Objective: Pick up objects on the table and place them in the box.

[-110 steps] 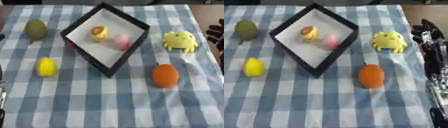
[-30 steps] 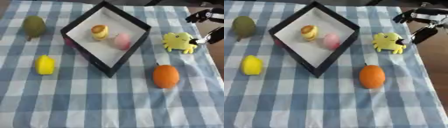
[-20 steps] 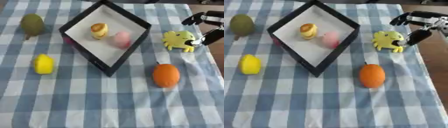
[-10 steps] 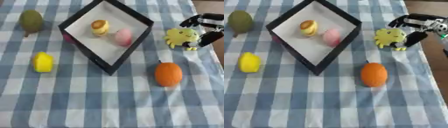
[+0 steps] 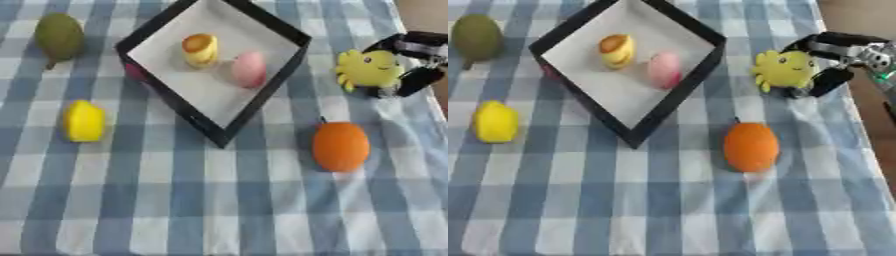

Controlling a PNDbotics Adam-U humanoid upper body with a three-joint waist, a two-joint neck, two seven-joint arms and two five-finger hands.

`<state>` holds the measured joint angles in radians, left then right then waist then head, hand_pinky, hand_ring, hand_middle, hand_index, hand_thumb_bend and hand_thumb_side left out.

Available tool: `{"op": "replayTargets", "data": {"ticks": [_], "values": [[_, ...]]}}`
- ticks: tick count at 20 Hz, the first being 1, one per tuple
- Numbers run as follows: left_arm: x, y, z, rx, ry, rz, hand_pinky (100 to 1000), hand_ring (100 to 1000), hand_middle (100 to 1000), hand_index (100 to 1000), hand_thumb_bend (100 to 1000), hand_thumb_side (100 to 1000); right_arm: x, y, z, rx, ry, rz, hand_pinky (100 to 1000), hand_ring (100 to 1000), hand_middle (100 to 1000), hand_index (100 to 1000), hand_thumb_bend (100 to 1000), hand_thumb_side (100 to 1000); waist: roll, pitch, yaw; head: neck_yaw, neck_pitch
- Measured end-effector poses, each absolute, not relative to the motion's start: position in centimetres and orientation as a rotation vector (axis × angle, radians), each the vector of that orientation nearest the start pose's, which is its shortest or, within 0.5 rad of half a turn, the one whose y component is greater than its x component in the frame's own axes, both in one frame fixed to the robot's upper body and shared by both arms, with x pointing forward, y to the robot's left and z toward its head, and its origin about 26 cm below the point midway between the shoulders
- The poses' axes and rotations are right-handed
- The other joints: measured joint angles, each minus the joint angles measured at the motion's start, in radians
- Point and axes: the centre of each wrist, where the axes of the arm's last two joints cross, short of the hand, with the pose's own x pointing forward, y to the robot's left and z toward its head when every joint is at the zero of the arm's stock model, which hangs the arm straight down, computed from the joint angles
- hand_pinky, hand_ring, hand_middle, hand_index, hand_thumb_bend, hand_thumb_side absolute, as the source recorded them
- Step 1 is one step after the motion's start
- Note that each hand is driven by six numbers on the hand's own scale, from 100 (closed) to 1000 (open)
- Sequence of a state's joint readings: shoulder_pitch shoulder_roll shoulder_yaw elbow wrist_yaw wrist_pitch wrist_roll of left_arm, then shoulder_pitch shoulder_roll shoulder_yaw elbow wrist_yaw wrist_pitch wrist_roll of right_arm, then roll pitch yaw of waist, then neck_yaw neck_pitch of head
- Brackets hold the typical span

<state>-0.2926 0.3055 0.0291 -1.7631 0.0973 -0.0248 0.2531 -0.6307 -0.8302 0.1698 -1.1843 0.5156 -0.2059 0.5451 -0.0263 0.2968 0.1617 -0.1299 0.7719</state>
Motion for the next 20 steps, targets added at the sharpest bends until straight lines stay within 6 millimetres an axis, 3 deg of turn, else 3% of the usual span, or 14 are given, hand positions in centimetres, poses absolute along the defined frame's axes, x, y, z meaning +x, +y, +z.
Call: {"op": "replayTargets", "data": {"ticks": [1, 6, 12, 20], "values": [[33.1, 28.1, 14.5, 0.252, -2.09, 0.023, 866, 1000, 997, 882, 120, 881, 40.1, -41.2, 20.2, -0.746, -1.232, 1.475, 865, 820, 700, 824, 343, 107, 0.0, 0.0, 0.0, 0.0, 0.0], [33.1, 28.1, 14.6, 0.249, -2.091, 0.019, 866, 1000, 997, 882, 120, 881, 40.1, -41.0, 19.9, -0.747, -1.264, 1.425, 845, 776, 594, 737, 109, 100, 0.0, 0.0, -0.002, 0.0, 0.0], [33.1, 28.1, 14.6, 0.248, -2.092, 0.017, 867, 1000, 996, 882, 121, 877, 39.9, -40.2, 20.6, -0.724, -1.363, 1.36, 834, 760, 573, 717, 100, 100, 0.0, 0.0, -0.009, 0.004, 0.0], [33.1, 28.2, 14.5, 0.251, -2.091, 0.017, 867, 1000, 998, 884, 119, 868, 38.7, -38.8, 24.5, -0.747, -1.485, 1.373, 831, 754, 570, 717, 100, 100, 0.0, -0.003, -0.027, 0.005, 0.0]]}}
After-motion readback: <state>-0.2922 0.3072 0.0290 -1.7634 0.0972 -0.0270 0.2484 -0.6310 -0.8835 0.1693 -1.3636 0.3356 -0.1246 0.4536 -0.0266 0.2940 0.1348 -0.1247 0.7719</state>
